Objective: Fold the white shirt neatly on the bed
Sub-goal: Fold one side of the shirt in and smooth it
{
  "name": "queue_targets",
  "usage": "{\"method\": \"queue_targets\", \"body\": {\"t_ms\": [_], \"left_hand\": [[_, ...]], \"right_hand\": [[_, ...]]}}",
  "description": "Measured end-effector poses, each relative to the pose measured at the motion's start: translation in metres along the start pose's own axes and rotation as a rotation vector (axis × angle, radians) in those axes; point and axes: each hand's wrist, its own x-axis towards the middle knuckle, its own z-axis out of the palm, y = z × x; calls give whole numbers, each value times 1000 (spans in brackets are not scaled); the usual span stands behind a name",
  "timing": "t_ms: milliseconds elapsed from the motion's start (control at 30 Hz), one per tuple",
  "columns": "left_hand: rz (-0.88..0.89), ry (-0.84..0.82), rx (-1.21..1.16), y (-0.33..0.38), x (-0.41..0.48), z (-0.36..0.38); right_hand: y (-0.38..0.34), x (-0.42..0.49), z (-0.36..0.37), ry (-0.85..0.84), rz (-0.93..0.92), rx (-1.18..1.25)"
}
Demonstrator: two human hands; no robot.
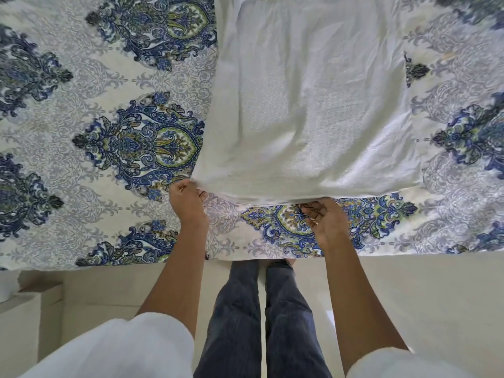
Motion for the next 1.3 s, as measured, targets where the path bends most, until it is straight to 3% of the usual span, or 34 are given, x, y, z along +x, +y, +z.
{"method": "queue_targets", "body": {"t_ms": [133, 333, 467, 633, 733, 833, 900, 1000, 1067, 1200, 1300], "left_hand": [[-92, -40, -74, -3, 3, -18], [-119, -302, 192, 14, 8, -15], [-90, -236, 373, 22, 11, -2], [-80, -238, 252, 22, 7, -4], [94, -265, 301, 25, -10, 4], [381, -368, 486, 28, -39, 26], [633, -472, 646, 24, -55, 40], [1020, -603, 832, 3, -71, 58], [1185, -640, 956, -6, -82, 70], [1238, -613, 1028, -25, -89, 72], [1023, -403, 1054, -40, -86, 56]], "right_hand": [[4, -4, 3, 14, -14, -138], [7, -1, 7, 92, -15, 33], [6, 0, 10, 122, 13, 38], [2, 4, 10, 129, 32, -29], [-1, 4, 9, 198, 31, -207], [-10, -5, 20, 318, -191, -827], [-26, -19, 42, 140, -330, -892], [-56, -29, 74, -264, -316, -635], [-75, -22, 87, -327, -300, -674], [-84, 1, 95, -295, -320, -798], [-75, 12, 89, -358, -107, -526]]}}
